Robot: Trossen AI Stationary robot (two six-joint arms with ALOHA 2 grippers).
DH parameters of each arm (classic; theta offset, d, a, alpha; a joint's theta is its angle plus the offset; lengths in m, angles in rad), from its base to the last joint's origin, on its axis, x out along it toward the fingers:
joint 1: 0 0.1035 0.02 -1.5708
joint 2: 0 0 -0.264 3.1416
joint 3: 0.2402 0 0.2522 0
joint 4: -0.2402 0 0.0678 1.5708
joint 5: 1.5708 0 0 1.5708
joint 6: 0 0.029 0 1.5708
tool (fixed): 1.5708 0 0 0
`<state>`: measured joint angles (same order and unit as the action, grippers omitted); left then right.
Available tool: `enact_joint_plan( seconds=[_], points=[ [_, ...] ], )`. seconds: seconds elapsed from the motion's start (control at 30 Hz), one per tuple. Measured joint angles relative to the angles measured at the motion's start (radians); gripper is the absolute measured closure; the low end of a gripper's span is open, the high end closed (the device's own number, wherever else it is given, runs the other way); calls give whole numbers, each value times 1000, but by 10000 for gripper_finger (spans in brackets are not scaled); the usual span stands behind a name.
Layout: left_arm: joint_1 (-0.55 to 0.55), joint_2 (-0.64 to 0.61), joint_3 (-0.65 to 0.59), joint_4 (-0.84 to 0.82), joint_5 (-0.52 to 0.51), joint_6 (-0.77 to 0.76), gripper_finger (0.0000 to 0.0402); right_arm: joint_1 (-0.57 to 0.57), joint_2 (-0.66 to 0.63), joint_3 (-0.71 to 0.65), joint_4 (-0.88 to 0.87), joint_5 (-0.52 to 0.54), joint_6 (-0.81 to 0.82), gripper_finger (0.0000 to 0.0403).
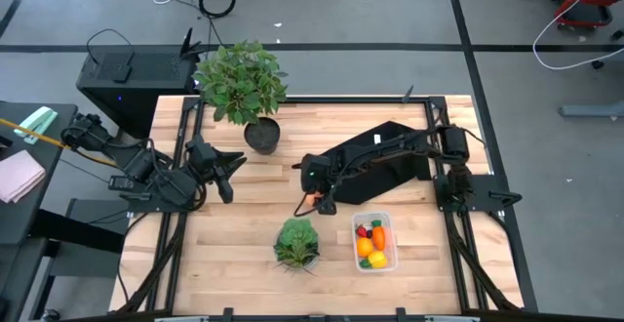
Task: Pick and placing Produce into tupperware
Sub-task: Put the peach into the transparent bin
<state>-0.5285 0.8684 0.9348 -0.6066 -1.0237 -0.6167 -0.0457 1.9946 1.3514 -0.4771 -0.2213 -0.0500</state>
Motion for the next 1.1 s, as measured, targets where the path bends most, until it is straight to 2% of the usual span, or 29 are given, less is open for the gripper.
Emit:
enact_joint_plan(
  seconds=[0.23, 0.47, 0.8, 1.1],
  points=[
    [0, 0, 0, 0, 0, 0, 327, -25, -144, 0, -133, 13, -19, 152],
    [0, 0, 0, 0, 0, 1, 323, 2, -325, 0, -304, 7, 3, 154],
    [0, 0, 0, 0, 0, 2, 324, 205, -495, 0, -469, -17, 126, 153],
    [0, 0, 0, 3, 0, 15, 329, 408, -479, -38, -504, 1, 228, 153]
  ],
)
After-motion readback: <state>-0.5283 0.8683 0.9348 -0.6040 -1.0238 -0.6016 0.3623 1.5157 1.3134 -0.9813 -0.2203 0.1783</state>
